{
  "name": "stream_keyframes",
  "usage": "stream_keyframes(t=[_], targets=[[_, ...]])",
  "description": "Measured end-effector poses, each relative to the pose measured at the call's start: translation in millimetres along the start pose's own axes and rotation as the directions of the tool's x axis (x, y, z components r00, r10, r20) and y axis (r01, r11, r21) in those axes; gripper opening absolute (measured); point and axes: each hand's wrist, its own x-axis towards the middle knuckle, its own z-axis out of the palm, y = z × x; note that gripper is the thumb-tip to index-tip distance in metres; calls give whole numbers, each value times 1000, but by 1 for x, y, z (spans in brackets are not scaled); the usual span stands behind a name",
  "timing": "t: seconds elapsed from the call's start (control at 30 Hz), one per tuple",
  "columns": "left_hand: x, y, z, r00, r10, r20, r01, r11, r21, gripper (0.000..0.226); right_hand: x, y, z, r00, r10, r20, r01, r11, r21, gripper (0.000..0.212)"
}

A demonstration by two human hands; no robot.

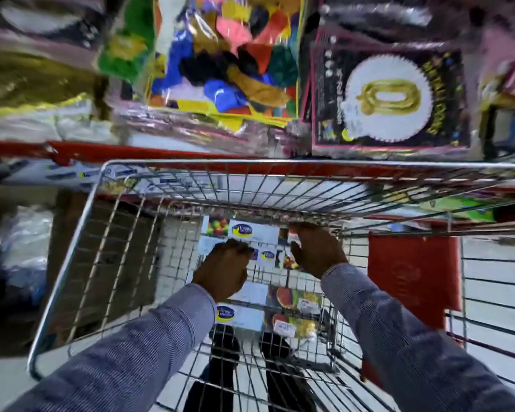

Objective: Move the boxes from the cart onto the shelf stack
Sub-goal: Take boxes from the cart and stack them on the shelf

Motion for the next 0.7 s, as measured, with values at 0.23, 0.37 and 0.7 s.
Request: stream_keyframes(t=[0.23, 0.37, 0.7], targets=[[24, -9, 32, 998, -11, -66, 17, 996, 89, 64, 45, 8, 31, 981, -157, 110, 164, 985, -59, 57], [28, -10, 33, 998, -31, -61, 41, 983, 177, 69, 58, 8, 31, 967, -185, 177, 202, 976, -81, 59], [33, -8, 32, 999, -28, 41, 21, 983, 182, 60, 70, 8, 34, 939, -245, 242, 291, 940, -176, 71]])
